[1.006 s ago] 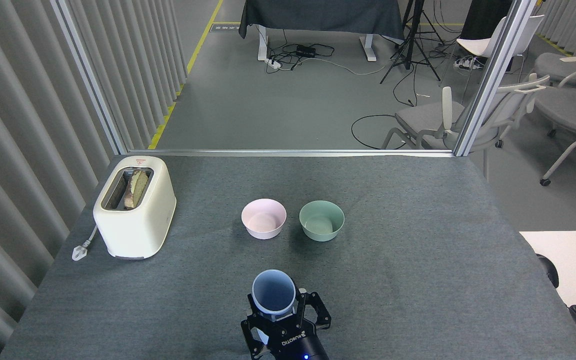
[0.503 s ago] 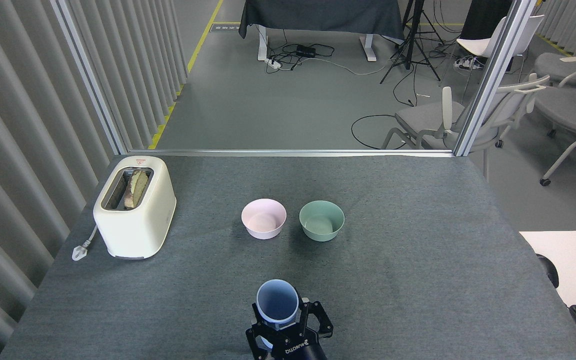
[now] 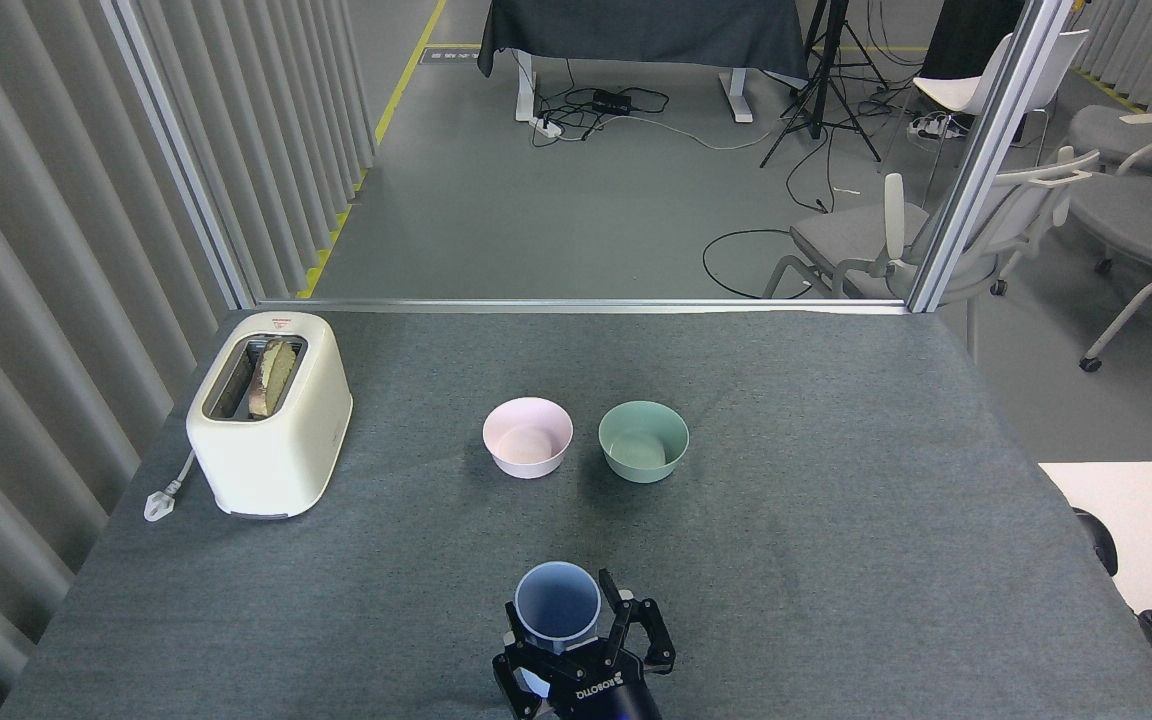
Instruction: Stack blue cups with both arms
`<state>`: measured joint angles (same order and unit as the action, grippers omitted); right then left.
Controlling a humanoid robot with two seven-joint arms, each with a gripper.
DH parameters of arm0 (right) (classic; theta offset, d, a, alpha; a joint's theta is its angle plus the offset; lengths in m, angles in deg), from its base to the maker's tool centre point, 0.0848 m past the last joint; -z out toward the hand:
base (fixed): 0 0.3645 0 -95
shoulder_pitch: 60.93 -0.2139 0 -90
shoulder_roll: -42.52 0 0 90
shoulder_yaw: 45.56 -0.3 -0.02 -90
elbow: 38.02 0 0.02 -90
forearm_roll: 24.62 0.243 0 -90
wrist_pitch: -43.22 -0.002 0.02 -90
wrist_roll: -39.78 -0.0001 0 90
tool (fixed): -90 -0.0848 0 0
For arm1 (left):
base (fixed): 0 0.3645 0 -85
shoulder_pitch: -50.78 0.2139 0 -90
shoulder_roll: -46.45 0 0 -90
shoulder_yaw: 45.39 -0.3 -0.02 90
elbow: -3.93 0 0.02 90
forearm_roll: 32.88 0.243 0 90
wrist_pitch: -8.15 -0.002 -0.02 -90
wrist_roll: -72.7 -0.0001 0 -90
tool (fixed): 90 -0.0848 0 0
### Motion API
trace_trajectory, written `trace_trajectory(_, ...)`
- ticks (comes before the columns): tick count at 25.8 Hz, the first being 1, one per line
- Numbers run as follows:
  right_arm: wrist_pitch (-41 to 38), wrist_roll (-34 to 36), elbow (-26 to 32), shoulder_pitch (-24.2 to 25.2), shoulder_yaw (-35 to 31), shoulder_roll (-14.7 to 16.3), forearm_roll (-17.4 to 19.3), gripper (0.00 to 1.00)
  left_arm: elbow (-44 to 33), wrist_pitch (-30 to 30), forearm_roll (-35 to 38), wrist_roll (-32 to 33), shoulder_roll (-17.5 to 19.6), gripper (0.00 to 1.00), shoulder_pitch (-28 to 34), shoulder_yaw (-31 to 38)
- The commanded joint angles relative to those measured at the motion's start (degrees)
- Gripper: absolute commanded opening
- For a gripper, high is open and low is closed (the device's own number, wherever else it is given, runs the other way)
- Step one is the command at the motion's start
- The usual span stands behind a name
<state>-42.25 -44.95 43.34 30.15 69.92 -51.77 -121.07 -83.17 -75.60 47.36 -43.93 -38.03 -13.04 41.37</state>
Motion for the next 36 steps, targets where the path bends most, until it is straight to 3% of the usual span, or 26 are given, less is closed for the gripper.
trace_trajectory(1,-0.2,1.3,4.5,-0.4,0.4,-0.3,2.5,1.00,0.0,0.0,0.0,0.0,-0.1,1.00,-0.1,0.0)
trace_trajectory(6,0.3,1.6,12.2,-2.2,-1.4,0.2,4.7,1.00,0.0,0.0,0.0,0.0,0.0,1.00,-0.1,0.0)
trace_trajectory(9,-0.5,2.0,12.8,-1.1,-10.1,2.6,5.0,1.00,-0.2,0.0,-0.4,0.0,-0.1,1.00,-0.2,0.1)
trace_trajectory(13,-7.2,8.3,12.4,7.4,-17.7,8.6,8.8,1.00,-0.3,0.0,-1.1,0.0,-0.3,1.00,-0.5,0.4)
trace_trajectory(15,-9.7,12.6,12.2,12.2,-20.8,10.0,9.8,1.00,-0.3,0.0,-1.0,0.0,-0.3,1.00,-0.6,0.5)
trace_trajectory(18,-11.9,16.6,11.4,18.9,-25.7,9.7,10.1,1.00,-0.3,0.1,-1.0,0.0,-0.3,1.00,-0.7,0.6)
trace_trajectory(22,-14.2,19.3,10.0,24.0,-28.6,9.7,10.2,1.00,-0.5,0.1,-0.9,-0.4,-0.3,1.00,-0.9,0.6)
trace_trajectory(27,-14.2,19.6,10.1,24.9,-30.4,9.9,13.2,1.00,-0.7,0.0,-0.9,-2.0,-0.2,1.00,-1.1,0.7)
trace_trajectory(36,-15.6,19.6,10.0,27.4,-32.2,10.4,13.3,1.00,-0.7,-1.2,-0.9,-2.0,0.2,1.00,-1.7,1.7)
